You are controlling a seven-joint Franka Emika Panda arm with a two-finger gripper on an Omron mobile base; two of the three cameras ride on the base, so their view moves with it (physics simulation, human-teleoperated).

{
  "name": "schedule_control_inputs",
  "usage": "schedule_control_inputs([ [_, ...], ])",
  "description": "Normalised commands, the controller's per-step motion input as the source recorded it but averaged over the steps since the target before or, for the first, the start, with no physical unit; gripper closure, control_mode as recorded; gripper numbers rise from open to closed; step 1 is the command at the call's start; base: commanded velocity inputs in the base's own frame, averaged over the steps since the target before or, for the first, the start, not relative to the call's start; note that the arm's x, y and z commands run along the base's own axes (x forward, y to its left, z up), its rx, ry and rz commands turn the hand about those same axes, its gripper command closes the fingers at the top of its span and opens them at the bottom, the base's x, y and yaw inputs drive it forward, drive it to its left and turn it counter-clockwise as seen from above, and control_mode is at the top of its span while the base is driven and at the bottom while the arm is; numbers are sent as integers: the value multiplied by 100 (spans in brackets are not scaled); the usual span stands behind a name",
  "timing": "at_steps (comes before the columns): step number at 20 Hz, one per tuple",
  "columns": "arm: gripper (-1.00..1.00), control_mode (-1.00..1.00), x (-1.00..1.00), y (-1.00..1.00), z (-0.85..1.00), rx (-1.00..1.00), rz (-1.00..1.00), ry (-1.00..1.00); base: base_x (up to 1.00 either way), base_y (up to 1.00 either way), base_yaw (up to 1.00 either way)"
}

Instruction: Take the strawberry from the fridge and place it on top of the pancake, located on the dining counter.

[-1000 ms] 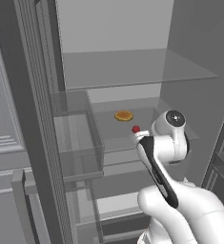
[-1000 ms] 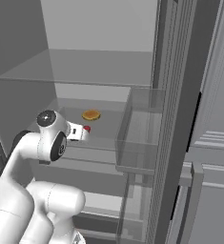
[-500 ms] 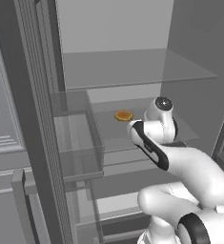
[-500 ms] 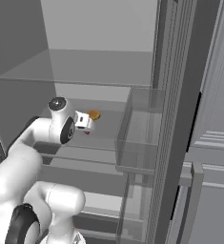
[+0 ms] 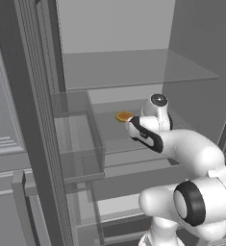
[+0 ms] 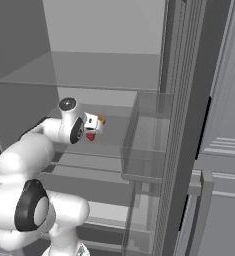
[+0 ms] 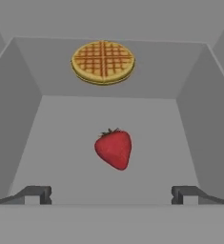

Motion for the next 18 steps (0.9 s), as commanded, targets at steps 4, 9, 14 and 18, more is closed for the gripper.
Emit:
schedule_control_inputs([
  [4, -100, -100, 43, -6, -26, -1, 0, 0, 0, 0, 0],
  [9, -100, -100, 41, -1, -30, -3, 0, 0, 0, 0, 0],
  [14, -100, -100, 7, 0, -19, 0, 0, 3, 0, 0, 0],
  [18, -100, -100, 1, 0, -20, 0, 0, 2, 0, 0, 0],
])
